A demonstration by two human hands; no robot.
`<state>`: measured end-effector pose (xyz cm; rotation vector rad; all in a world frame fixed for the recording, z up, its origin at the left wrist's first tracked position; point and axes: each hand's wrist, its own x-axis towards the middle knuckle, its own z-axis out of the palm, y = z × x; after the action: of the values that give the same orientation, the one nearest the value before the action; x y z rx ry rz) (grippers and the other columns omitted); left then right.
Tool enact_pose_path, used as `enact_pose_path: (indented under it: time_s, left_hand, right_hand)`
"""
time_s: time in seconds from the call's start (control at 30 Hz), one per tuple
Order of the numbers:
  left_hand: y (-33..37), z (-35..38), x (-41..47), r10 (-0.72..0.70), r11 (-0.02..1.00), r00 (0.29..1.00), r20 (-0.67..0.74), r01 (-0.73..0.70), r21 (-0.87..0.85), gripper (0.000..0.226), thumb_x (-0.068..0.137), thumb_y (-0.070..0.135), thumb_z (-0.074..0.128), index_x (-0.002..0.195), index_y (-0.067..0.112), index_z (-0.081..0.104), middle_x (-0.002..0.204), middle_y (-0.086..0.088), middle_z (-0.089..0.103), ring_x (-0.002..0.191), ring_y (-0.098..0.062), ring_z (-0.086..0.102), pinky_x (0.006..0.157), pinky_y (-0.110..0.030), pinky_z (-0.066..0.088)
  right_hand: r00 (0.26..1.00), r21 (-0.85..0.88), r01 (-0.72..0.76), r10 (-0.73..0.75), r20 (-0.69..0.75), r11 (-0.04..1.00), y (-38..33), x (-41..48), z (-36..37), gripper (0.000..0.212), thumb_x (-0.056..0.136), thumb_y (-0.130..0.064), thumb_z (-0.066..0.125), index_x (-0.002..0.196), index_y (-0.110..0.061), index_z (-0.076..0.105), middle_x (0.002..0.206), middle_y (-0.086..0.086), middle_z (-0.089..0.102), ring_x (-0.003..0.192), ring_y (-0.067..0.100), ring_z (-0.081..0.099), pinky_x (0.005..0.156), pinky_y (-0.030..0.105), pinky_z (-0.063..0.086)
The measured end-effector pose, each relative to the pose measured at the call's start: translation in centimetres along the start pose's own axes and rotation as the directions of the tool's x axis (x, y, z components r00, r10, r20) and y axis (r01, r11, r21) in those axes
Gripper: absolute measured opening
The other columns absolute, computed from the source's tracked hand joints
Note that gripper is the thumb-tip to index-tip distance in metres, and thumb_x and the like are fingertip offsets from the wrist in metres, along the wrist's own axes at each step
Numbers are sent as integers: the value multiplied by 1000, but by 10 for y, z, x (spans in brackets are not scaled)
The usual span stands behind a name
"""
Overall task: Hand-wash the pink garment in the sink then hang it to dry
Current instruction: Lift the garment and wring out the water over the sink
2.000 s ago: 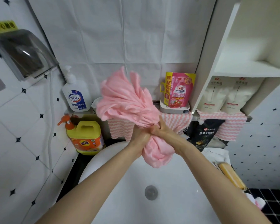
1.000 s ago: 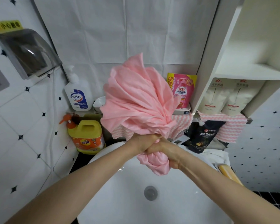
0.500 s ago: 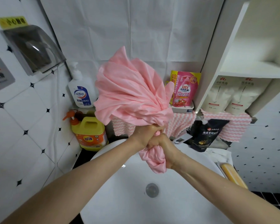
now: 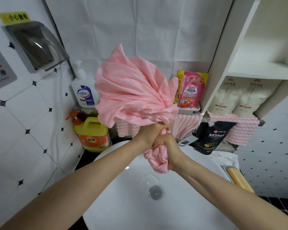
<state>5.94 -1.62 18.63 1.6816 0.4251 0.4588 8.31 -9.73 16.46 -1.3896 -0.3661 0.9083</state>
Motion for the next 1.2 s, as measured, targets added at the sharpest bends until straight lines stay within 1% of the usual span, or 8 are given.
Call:
enact_pose_path:
  time_s: [0.17,0.4,0.5,0.63,0.83,0.97,1.1,1.2]
  left_hand:
    - [11,-5,5,37,999,999,-26,-36,3,29,74,9,63,53,16,45,42,16,51,49,5,48,58,-7,36]
    - [23,-17,6,29,984,1000,-4,-27,178,12,95,16,52,91,12,63,86,12,54,82,8,44,73,5,31]
    - [20,-12,7,20,990,996,-89,-7,138,16,91,17,59,74,18,59,81,11,57,93,-7,50,82,-3,37]
    - [22,-2,3,46,998,990,-130,-40,55,9,83,22,67,89,16,67,102,0,64,109,-16,56,97,-22,38]
    - [31,-9,3,11,996,1000,17,-10,-87,35,73,48,73,100,27,68,103,14,67,105,-5,59,103,-26,39]
    - [28,-29,-4,-171,985,965,200,162,62,12,95,41,49,86,34,48,85,15,52,78,1,51,58,-13,41]
    - [6,-44,-9,-225,974,949,223,215,69,26,99,12,46,75,23,47,78,7,50,64,2,59,54,-5,44]
    - [3,-46,-7,-201,979,906,371,194,56,22,77,29,73,92,17,62,93,4,69,94,-3,64,76,-11,50]
  right_hand:
    - [984,-55,62,-51,169,997,-15,-2,-5,15,50,-7,52,46,-12,66,55,8,64,56,18,63,56,21,47]
    - [906,-43,55,-32,422,998,-19,7,-33,75,69,-32,81,133,-29,42,125,-6,64,114,13,61,84,23,52]
    - [884,-51,20,6,467,998,-11,1,-35,97,45,-56,89,128,-26,48,123,-4,65,111,13,62,79,22,52]
    - [912,-98,30,13,410,995,-7,-4,-23,39,59,-20,83,94,-14,67,86,0,72,83,15,66,72,26,54]
    - [920,14,-74,63,386,997,-20,-7,-25,12,77,4,63,86,-3,61,58,3,62,49,12,57,45,21,47]
    - [922,56,-128,98,373,990,-21,-2,-30,15,56,-13,71,70,-14,65,55,2,40,59,15,15,48,18,24]
    - [906,7,-136,121,406,991,-20,-6,-28,15,62,-8,60,53,-19,63,47,-4,38,43,10,15,47,18,13]
    - [897,-40,-207,206,391,978,-20,-6,-29,7,63,-7,54,58,-11,51,44,0,33,31,7,25,41,11,16]
